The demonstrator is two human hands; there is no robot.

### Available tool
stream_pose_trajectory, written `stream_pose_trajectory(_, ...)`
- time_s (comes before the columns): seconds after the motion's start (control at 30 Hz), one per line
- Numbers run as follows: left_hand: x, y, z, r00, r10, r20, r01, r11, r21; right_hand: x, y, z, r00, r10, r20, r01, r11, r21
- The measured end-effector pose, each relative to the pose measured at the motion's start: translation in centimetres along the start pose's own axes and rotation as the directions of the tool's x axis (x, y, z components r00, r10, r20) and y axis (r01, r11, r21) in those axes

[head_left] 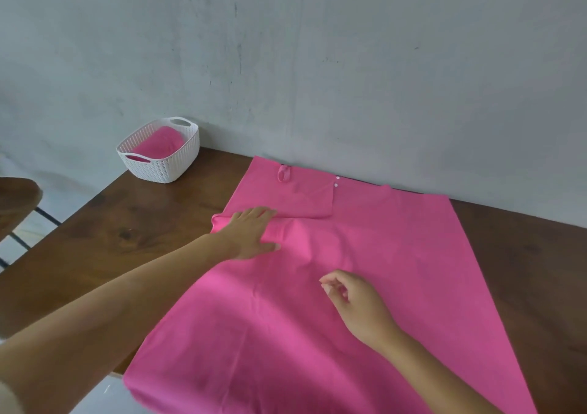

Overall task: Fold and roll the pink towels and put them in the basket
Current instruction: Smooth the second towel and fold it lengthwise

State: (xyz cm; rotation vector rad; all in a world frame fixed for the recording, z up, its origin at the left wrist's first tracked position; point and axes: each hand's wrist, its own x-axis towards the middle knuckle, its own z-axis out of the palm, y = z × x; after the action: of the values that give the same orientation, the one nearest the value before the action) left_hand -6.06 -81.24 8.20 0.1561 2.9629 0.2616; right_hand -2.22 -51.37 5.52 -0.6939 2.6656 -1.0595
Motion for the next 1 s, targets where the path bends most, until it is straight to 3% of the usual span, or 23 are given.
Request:
stream_pose_trajectory(0.23, 1.8, -0.9, 2.0, 0.998, 0.034, 0.044, -0.034, 0.999, -0.012, 4.4, 0.0, -0.2, 0.986, 0.042, -0.163, -0.054, 0.996, -0.073)
stream_pose_trajectory(0.4, 3.3, -2.3, 1.8, 0.993, 0.097, -0.068, -0.104, 0.989, -0.103, 7.8, 0.2, 0.1, 0.936, -0.007, -0.353, -0.084, 0.966, -0.243)
stream_pose_trajectory(0.53, 6.4, -3.0, 0.4, 0.987, -0.008, -0.163, -0.031, 0.972, -0.234, 9.2, 1.2, 0.7, 0.951, 0.046, -0.306, -0.152, 0.93, -0.334)
stream_pose_trajectory(0.83, 13.1, -2.8, 1.1, 0.991, -0.117, -0.064, 0.073, 0.88, -0.469, 9.5, 1.5, 1.6, 0.95, 0.128, -0.285, -0.239, 0.886, -0.399)
stream_pose_trajectory(1.0, 15.1, -2.2, 0.8, 0.99, -0.137, -0.029, 0.091, 0.789, -0.608, 12.3, 0.2, 0.2, 0.958, 0.092, -0.27, -0.198, 0.898, -0.394)
